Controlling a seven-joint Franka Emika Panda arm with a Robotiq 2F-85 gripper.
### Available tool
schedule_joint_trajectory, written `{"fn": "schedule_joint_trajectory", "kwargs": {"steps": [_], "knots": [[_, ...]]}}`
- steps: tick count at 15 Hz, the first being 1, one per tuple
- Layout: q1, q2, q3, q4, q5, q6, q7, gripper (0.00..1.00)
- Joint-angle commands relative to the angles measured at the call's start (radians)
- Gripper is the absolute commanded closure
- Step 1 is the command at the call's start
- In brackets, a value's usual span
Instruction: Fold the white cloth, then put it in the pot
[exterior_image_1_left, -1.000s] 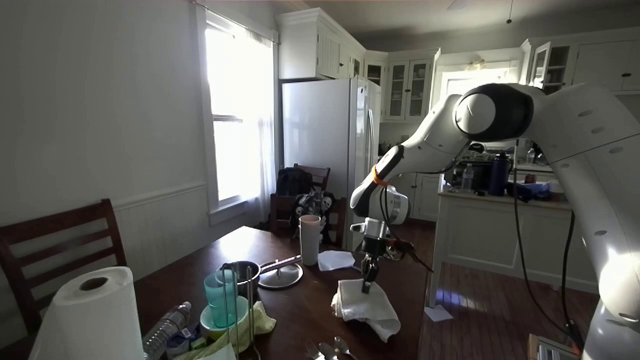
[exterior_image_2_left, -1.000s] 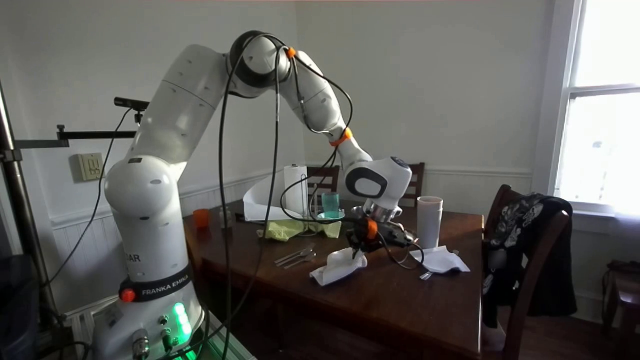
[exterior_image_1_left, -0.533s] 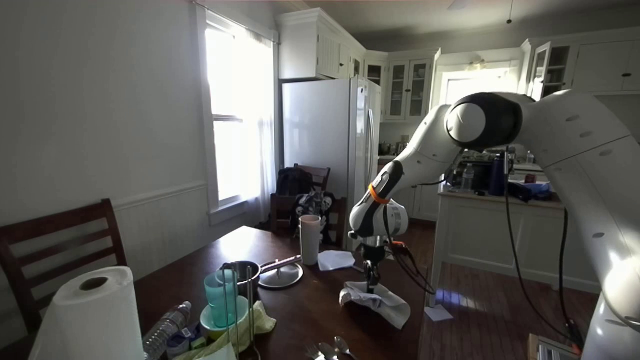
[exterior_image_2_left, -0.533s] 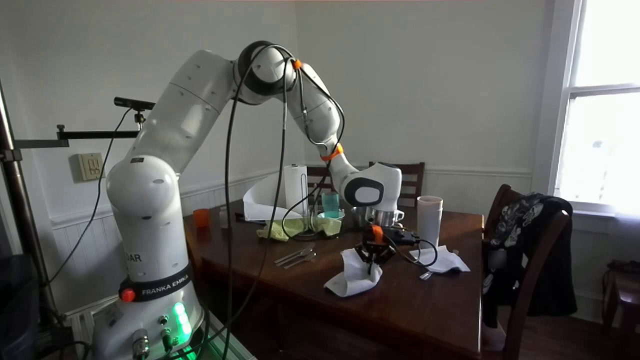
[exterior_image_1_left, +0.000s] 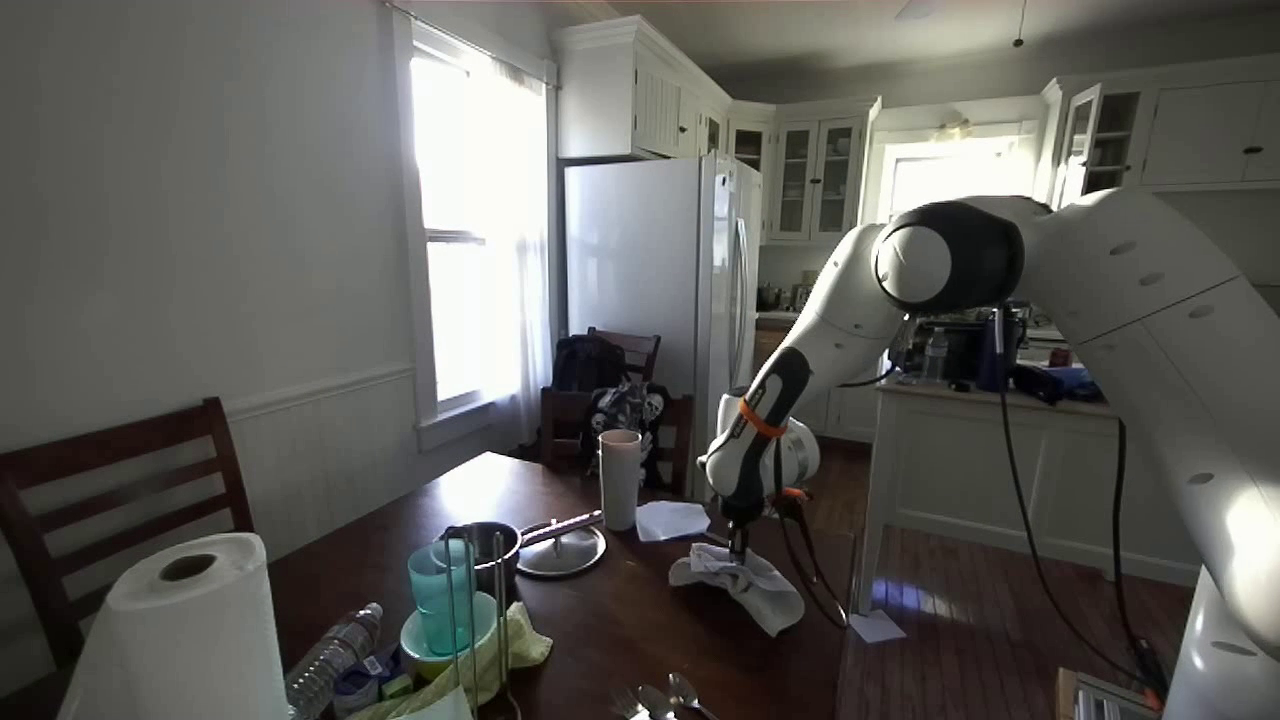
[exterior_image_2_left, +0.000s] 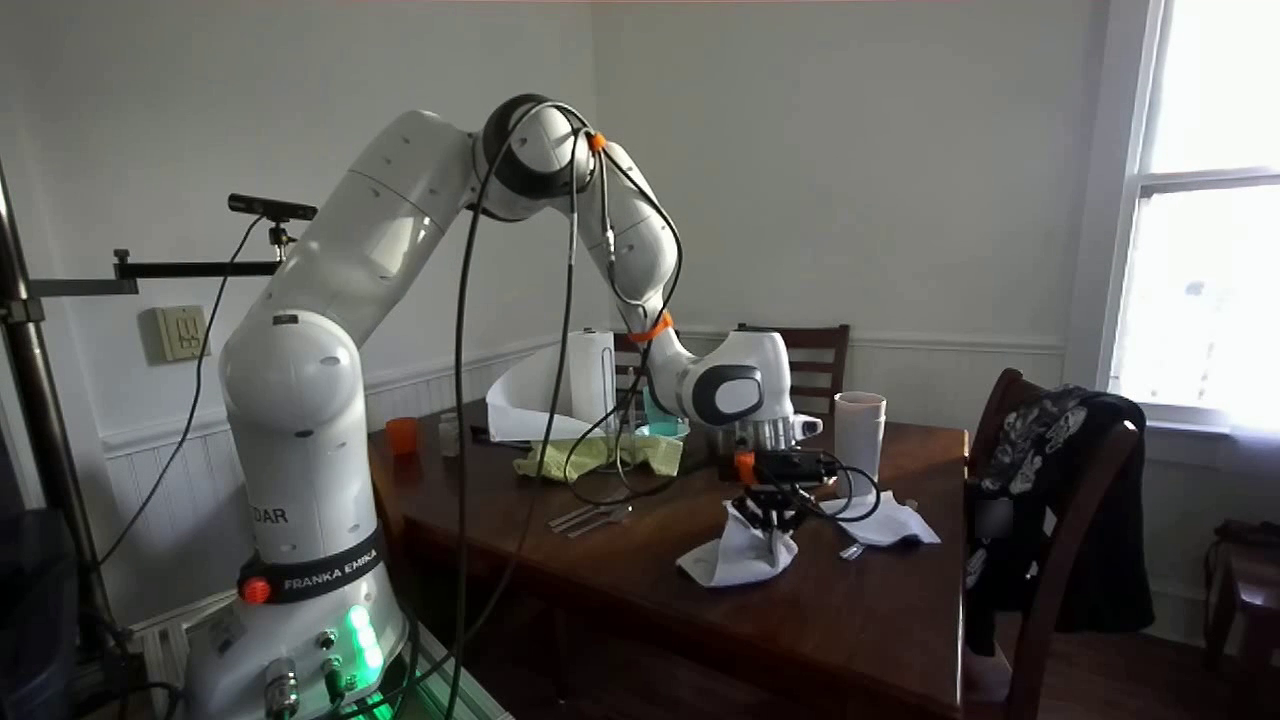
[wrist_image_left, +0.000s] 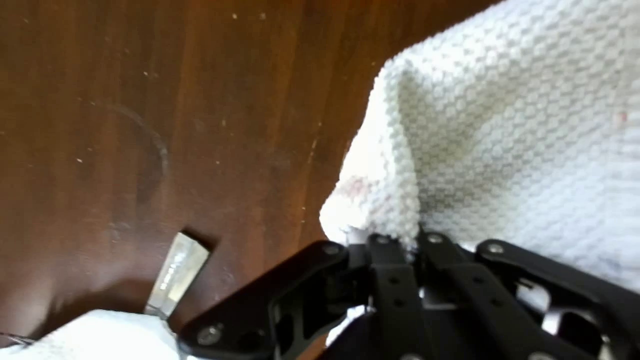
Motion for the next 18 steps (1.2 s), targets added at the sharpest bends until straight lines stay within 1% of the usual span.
{"fn": "schedule_joint_trajectory", "kwargs": {"steps": [1, 2, 3, 4, 5, 6, 9, 10, 11, 13, 15, 16, 18], "knots": [[0.026, 0.054, -0.065, 0.054, -0.095, 0.047, 0.248, 0.99], [0.033, 0.06, -0.083, 0.064, -0.116, 0.041, 0.317, 0.7], [0.023, 0.058, -0.079, 0.072, -0.128, 0.025, 0.364, 0.69], [0.014, 0.045, -0.072, 0.072, -0.141, 0.008, 0.402, 0.64], [0.005, 0.028, -0.059, 0.066, -0.147, -0.003, 0.414, 0.56], [-0.023, -0.007, -0.019, 0.051, -0.14, -0.027, 0.393, 0.5], [-0.097, -0.094, 0.089, 0.017, -0.124, -0.05, 0.283, 0.3], [-0.136, -0.124, 0.143, 0.011, -0.11, -0.088, 0.218, 0.21], [-0.165, -0.152, 0.184, 0.005, -0.101, -0.119, 0.15, 0.15], [-0.169, -0.199, 0.199, -0.014, -0.119, -0.156, 0.054, 0.02], [-0.179, -0.245, 0.21, -0.051, -0.109, -0.18, -0.063, 0.0], [-0.137, -0.182, 0.173, 0.015, -0.098, -0.163, 0.028, 0.0], [-0.135, -0.197, 0.171, 0.008, -0.095, -0.168, 0.016, 0.0]]}}
